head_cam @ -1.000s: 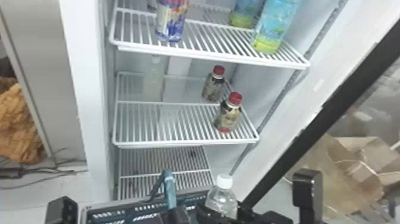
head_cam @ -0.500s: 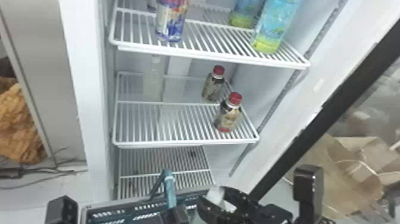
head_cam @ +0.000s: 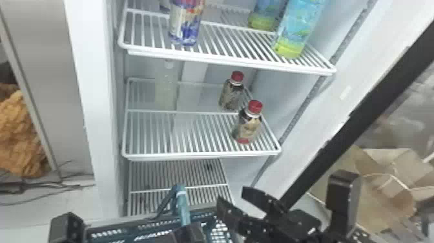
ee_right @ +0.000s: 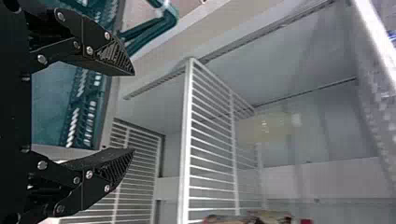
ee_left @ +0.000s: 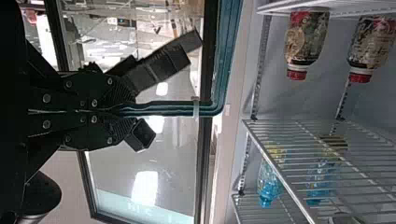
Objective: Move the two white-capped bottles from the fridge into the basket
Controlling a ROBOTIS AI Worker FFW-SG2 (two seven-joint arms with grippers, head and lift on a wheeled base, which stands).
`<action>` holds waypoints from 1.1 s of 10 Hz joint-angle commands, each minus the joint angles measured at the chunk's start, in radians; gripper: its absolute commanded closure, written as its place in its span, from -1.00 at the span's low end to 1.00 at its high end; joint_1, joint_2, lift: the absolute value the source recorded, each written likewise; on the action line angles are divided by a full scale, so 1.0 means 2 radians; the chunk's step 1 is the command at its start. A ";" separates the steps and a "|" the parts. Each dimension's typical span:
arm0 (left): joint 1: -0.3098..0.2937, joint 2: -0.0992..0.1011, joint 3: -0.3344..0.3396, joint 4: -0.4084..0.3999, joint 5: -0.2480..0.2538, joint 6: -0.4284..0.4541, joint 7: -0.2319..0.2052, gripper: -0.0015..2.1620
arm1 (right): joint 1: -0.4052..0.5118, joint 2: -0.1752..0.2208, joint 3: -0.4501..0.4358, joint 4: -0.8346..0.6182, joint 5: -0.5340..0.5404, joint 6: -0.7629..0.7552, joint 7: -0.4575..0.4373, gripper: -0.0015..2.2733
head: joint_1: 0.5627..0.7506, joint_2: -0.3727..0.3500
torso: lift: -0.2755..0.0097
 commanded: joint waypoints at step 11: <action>0.000 -0.001 -0.007 0.000 0.002 -0.001 0.000 0.04 | -0.191 -0.015 0.107 0.325 0.023 -0.400 0.000 -0.93 | 0.41 -0.94 | -0.89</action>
